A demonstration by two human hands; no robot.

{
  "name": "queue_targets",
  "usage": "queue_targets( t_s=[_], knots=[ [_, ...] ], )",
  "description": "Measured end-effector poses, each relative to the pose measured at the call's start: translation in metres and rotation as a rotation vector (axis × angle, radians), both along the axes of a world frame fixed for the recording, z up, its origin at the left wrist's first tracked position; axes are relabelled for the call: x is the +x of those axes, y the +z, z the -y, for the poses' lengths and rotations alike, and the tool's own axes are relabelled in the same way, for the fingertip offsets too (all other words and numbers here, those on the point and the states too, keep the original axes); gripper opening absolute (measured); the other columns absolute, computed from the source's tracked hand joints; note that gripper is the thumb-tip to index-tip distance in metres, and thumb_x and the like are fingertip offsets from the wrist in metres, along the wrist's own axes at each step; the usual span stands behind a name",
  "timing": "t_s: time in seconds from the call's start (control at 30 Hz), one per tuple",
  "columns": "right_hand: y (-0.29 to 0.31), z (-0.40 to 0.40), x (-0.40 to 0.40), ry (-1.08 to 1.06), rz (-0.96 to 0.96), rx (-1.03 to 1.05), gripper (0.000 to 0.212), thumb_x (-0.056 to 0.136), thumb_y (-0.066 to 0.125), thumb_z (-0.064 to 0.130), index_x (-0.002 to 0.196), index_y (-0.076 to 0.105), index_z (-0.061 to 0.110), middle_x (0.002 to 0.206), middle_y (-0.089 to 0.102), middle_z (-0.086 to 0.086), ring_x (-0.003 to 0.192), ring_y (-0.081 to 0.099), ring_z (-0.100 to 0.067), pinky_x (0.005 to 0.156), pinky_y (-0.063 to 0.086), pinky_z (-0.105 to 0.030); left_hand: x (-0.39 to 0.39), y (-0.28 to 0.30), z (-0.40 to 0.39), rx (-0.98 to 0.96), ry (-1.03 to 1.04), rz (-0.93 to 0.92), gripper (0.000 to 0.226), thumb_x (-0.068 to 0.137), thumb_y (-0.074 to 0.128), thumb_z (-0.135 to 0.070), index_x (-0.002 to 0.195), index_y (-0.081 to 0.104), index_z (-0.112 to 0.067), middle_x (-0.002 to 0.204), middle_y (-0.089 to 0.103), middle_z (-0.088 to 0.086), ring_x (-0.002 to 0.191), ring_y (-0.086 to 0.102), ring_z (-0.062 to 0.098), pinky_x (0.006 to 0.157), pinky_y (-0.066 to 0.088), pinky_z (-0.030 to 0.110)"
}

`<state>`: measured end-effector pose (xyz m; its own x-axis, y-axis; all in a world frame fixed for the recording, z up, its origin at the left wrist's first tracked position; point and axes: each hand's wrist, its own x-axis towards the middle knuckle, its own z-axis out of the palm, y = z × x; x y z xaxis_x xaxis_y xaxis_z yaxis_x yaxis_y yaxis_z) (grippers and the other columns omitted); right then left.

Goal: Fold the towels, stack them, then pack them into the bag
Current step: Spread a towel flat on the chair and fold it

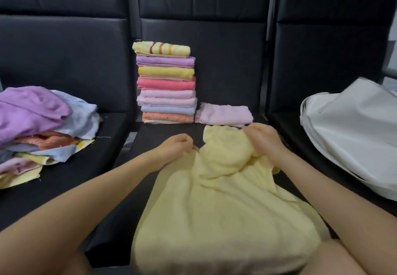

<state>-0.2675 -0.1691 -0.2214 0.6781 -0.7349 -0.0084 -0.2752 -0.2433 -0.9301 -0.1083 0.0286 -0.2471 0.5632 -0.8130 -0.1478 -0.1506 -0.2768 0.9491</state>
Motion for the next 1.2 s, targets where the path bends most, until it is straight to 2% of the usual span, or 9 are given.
queue_targets(
  t_s=[0.13, 0.27, 0.4, 0.47, 0.63, 0.77, 0.87, 1.0, 1.2],
  knots=[
    [-0.003, -0.010, -0.006, 0.330, -0.205, -0.005, 0.022, 0.088, 0.063, 0.029, 0.082, 0.078, 0.014, 0.093, 0.074, 0.002, 0.092, 0.064, -0.013, 0.087, 0.047, -0.028, -0.001, -0.010, 0.020, 0.057, 0.158, 0.057, 0.023, 0.098, 0.046, -0.025, 0.100, 0.064, -0.010, 0.108, 0.068, 0.013, 0.087, 0.059, 0.018, 0.083, 0.049, 0.032],
    [-0.008, 0.013, -0.009, 0.074, -0.022, -0.243, 0.017, 0.092, 0.057, 0.020, 0.090, 0.074, 0.019, 0.095, 0.071, 0.005, 0.095, 0.062, -0.011, 0.087, 0.049, -0.031, -0.009, -0.015, 0.039, 0.152, 0.176, 0.350, 0.046, 0.098, 0.043, -0.050, 0.094, 0.064, -0.009, 0.092, 0.064, 0.000, 0.087, 0.057, 0.019, 0.079, 0.046, 0.034],
    [-0.029, 0.035, -0.014, -0.053, -0.494, -0.390, 0.050, 0.093, 0.055, 0.046, 0.131, 0.054, 0.013, 0.131, 0.054, -0.006, 0.120, 0.052, -0.024, 0.093, 0.046, -0.037, -0.017, -0.014, 0.064, 0.220, 0.131, 0.323, 0.064, 0.080, 0.053, -0.072, 0.114, 0.059, -0.018, 0.110, 0.061, -0.004, 0.101, 0.059, 0.017, 0.083, 0.047, 0.032],
    [-0.035, 0.035, -0.014, -0.023, -0.661, -0.437, 0.058, 0.091, 0.054, 0.053, 0.130, 0.053, 0.011, 0.130, 0.053, -0.011, 0.112, 0.054, -0.025, 0.085, 0.047, -0.036, -0.019, -0.017, 0.076, 0.305, 0.092, 0.381, 0.051, 0.082, 0.060, -0.064, 0.103, 0.059, -0.017, 0.105, 0.060, -0.002, 0.096, 0.058, 0.017, 0.077, 0.044, 0.030],
    [-0.034, 0.030, -0.002, 0.082, -0.582, -0.287, 0.028, 0.088, 0.057, 0.037, 0.071, 0.050, 0.016, 0.071, 0.050, -0.005, 0.066, 0.046, -0.020, 0.061, 0.035, -0.030, -0.016, 0.006, 0.071, -0.125, 0.312, -0.200, 0.027, 0.097, 0.055, -0.022, 0.118, 0.061, -0.005, 0.087, 0.064, 0.003, 0.074, 0.061, 0.016, 0.065, 0.052, 0.028],
    [-0.033, 0.024, 0.012, 0.065, -0.299, -0.183, 0.037, 0.095, 0.055, 0.037, 0.081, 0.055, 0.003, 0.081, 0.052, -0.007, 0.073, 0.048, -0.020, 0.066, 0.036, -0.033, 0.019, 0.012, 0.035, -0.451, 0.650, -0.522, 0.030, 0.092, 0.063, -0.018, 0.120, 0.061, -0.010, 0.103, 0.064, 0.006, 0.083, 0.061, 0.017, 0.086, 0.051, 0.034],
    [-0.036, 0.016, 0.018, 0.097, -0.236, -0.233, 0.036, 0.094, 0.056, 0.043, 0.104, 0.060, 0.008, 0.099, 0.063, -0.001, 0.084, 0.058, -0.015, 0.075, 0.046, -0.032, 0.042, 0.006, 0.002, -0.460, 0.794, -0.529, 0.031, 0.088, 0.063, -0.017, 0.119, 0.064, -0.012, 0.112, 0.066, 0.004, 0.095, 0.064, 0.019, 0.092, 0.051, 0.036],
    [-0.045, 0.002, 0.019, 0.229, -0.476, -0.497, 0.058, 0.080, 0.068, 0.054, 0.124, 0.053, 0.019, 0.107, 0.051, 0.004, 0.090, 0.057, -0.014, 0.073, 0.047, -0.030, 0.062, -0.011, -0.026, -0.210, 0.921, -0.254, 0.015, 0.088, 0.049, -0.001, 0.088, 0.062, -0.009, 0.096, 0.058, 0.010, 0.072, 0.052, 0.019, 0.068, 0.044, 0.028],
    [-0.049, 0.001, 0.026, 0.253, -0.398, -0.406, 0.034, 0.085, 0.068, 0.041, 0.108, 0.065, 0.017, 0.087, 0.059, 0.010, 0.086, 0.060, -0.014, 0.073, 0.049, -0.031, 0.055, -0.020, -0.039, 0.273, 0.550, 0.601, 0.021, 0.090, 0.046, -0.023, 0.095, 0.066, -0.022, 0.105, 0.056, 0.002, 0.097, 0.052, 0.019, 0.078, 0.045, 0.033]
  ],
)
